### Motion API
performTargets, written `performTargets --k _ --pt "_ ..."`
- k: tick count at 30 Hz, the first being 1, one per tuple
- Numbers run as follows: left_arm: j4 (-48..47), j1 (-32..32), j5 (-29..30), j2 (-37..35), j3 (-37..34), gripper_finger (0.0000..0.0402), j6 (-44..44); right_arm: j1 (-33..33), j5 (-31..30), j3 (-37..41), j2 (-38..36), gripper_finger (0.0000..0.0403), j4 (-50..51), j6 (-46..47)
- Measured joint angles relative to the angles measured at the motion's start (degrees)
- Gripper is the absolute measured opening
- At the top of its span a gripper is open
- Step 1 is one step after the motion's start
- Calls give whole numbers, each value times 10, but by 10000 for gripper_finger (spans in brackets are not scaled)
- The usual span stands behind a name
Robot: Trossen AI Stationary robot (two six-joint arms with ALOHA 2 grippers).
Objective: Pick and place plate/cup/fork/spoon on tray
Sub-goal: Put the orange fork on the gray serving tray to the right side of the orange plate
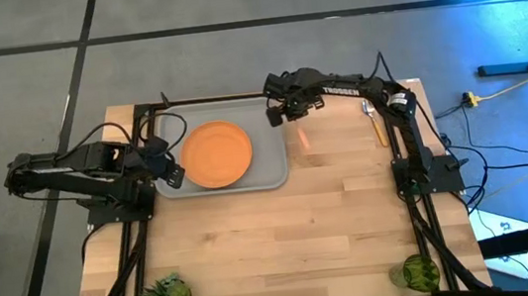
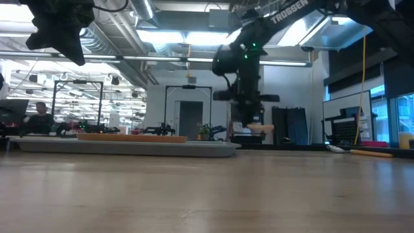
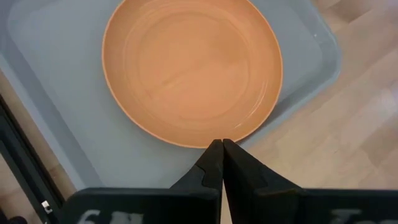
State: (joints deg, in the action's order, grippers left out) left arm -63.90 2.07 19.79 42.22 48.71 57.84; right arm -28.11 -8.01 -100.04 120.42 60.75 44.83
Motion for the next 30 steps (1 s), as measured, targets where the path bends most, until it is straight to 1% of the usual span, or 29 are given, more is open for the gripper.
performTargets --k 6,8,11,14,16,20,30 --pt "0 0 0 0 0 0 0 44 1 -37 -1 18 -4 65" --pt "0 0 0 0 0 0 -6 59 -1 -38 -1 18 -30 77" --pt "0 0 -9 0 0 0 -39 77 -4 -38 -1 18 -74 104" --pt "0 0 -15 0 0 0 -44 91 -7 -38 0 18 -117 127" --pt "0 0 -22 0 0 0 -45 96 -8 -38 2 18 -143 143" --pt "0 0 -30 0 0 0 -45 104 -7 -38 24 18 -160 162" --pt "0 0 -56 0 0 0 -74 112 20 -38 78 18 -212 181"
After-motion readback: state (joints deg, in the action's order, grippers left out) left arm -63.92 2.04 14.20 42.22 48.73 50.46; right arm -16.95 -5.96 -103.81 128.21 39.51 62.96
